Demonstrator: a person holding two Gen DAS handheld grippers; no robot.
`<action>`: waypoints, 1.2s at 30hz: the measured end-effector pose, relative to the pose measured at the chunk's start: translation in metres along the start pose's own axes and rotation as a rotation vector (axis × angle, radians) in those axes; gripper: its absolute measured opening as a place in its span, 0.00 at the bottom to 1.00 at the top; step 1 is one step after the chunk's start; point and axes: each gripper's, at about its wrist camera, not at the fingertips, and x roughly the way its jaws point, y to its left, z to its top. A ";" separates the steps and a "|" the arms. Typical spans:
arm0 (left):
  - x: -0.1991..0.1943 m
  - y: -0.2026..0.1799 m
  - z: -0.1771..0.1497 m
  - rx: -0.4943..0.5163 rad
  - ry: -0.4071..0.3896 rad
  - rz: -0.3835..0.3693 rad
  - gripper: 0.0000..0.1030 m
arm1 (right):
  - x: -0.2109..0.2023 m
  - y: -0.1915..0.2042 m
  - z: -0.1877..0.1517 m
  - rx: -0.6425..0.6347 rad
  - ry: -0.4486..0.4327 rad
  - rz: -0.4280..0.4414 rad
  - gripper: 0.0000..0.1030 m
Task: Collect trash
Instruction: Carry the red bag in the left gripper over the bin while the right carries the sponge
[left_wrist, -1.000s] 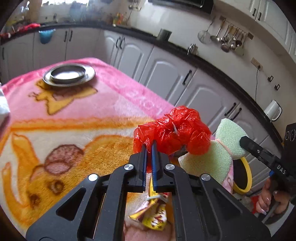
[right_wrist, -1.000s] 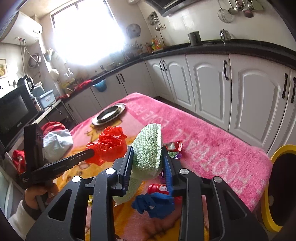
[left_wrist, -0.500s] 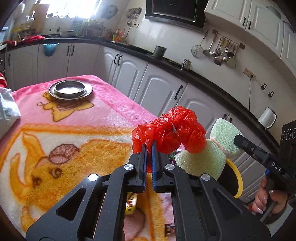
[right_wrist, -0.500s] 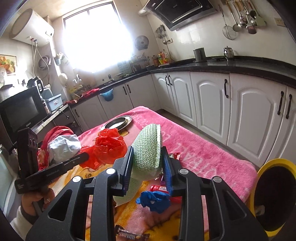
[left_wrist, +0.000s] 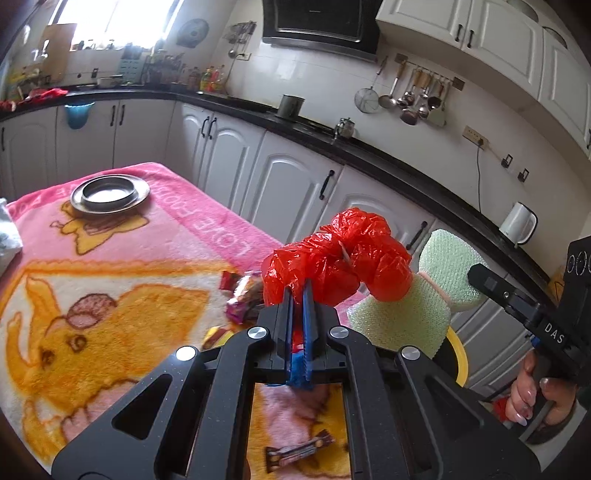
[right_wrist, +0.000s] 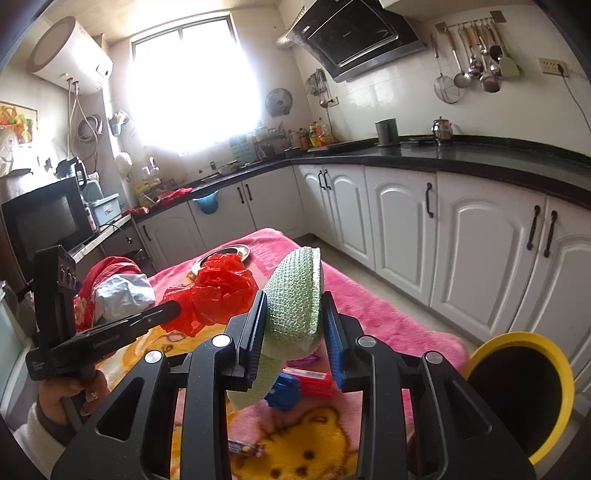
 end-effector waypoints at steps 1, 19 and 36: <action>0.001 -0.004 0.000 0.003 0.001 -0.007 0.01 | -0.003 -0.002 0.000 -0.001 -0.002 -0.006 0.28; 0.045 -0.088 -0.007 0.097 0.051 -0.085 0.01 | -0.053 -0.070 -0.019 0.027 -0.033 -0.154 0.28; 0.104 -0.174 -0.039 0.235 0.126 -0.133 0.01 | -0.088 -0.150 -0.048 0.108 -0.047 -0.343 0.28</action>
